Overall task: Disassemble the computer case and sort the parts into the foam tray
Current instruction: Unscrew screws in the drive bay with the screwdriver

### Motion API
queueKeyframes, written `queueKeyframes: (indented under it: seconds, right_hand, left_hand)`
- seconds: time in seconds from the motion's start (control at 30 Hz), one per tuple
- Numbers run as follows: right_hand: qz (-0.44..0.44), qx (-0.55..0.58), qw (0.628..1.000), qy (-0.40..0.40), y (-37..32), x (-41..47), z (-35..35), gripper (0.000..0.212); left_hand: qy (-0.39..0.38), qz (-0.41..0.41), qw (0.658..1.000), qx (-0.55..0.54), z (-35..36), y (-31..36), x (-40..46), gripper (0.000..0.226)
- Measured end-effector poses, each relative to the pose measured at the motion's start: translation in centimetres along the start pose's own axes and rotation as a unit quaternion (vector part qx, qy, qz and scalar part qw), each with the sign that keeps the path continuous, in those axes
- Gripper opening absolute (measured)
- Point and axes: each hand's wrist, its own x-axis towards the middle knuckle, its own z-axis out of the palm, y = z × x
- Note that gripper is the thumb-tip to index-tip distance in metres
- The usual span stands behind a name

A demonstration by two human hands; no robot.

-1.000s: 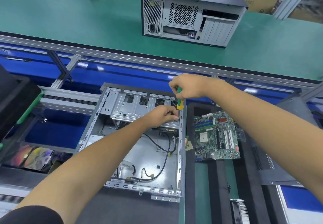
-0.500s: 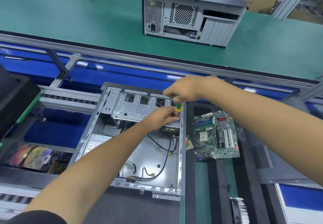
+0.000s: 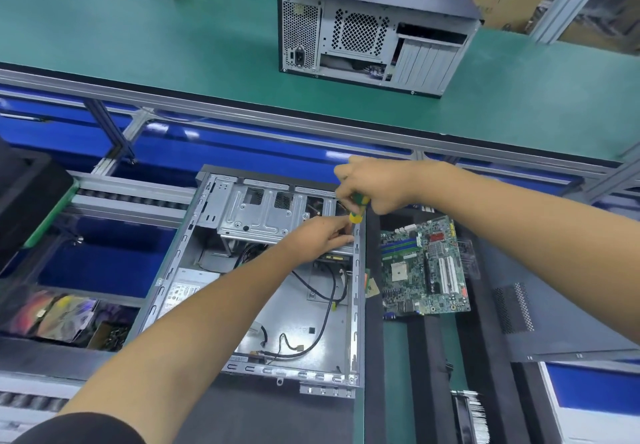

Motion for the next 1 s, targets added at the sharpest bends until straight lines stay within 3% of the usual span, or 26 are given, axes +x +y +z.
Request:
queueKeyframes:
  seconds: [0.07, 0.13, 0.2, 0.27, 0.37, 0.47, 0.53, 0.63, 0.67, 0.73, 0.8, 0.87, 0.93, 1.0]
  right_hand:
    - [0.051, 0.113, 0.992, 0.007, 0.1, -0.2, 0.0, 0.038]
    - [0.091, 0.188, 0.977, 0.032, -0.2, -0.3, 0.2, 0.024]
    - [0.149, 0.111, 0.982, 0.030, 0.1, -0.1, 0.2, 0.009]
    - [0.200, -0.002, 0.980, -0.011, 0.1, -0.1, -0.2, 0.024]
    - [0.148, -0.001, 0.989, -0.022, 0.0, -0.4, -0.7, 0.010]
    - [0.104, 0.104, 0.989, -0.004, -0.3, -1.0, -0.7, 0.026]
    - [0.125, 0.031, 0.992, -0.013, -0.3, -1.1, -0.7, 0.017]
    - [0.144, -0.194, 0.970, -0.016, 0.1, -0.8, -0.8, 0.019]
    - [0.135, -0.204, 0.970, -0.007, 0.1, -0.9, -0.8, 0.016]
    - [0.116, -0.133, 0.984, 0.010, 0.3, -1.0, -0.7, 0.006]
    - [0.108, 0.012, 0.994, 0.014, 0.3, -1.3, -0.7, 0.023]
    - [0.114, 0.073, 0.991, 0.005, 0.0, -1.5, -0.7, 0.030]
    - [0.140, 0.003, 0.990, 0.004, 0.2, -1.3, -0.4, 0.014]
    - [0.142, -0.075, 0.987, 0.009, 0.2, -1.0, -0.5, 0.013]
  left_hand:
    - [0.005, 0.012, 1.000, -0.004, 0.0, -0.1, -0.1, 0.019]
    - [0.009, 0.018, 1.000, -0.003, 0.0, 0.0, -0.2, 0.018]
    - [0.009, 0.023, 1.000, -0.003, 0.0, 0.1, -0.2, 0.017]
    - [0.003, 0.015, 1.000, -0.024, 0.0, 0.1, -0.2, 0.017]
    - [-0.008, 0.002, 0.998, -0.064, 0.0, -0.2, 0.0, 0.021]
    - [-0.008, -0.014, 0.998, -0.063, 0.1, -0.3, 0.1, 0.036]
    - [0.004, -0.014, 0.997, -0.078, 0.2, -0.6, 0.1, 0.039]
    - [0.016, -0.009, 0.995, -0.096, 0.2, -0.6, 0.0, 0.038]
    - [0.016, -0.006, 0.995, -0.093, 0.2, -0.6, 0.0, 0.037]
    - [0.012, -0.003, 0.997, -0.080, 0.3, -0.5, 0.1, 0.034]
    - [0.013, -0.008, 0.997, -0.077, 0.3, -0.5, 0.1, 0.031]
    - [0.014, -0.007, 0.997, -0.076, 0.2, -0.5, 0.2, 0.033]
    - [0.016, -0.003, 0.997, -0.070, 0.1, -0.4, 0.2, 0.034]
    - [0.018, 0.002, 0.998, -0.063, 0.0, -0.4, 0.2, 0.033]
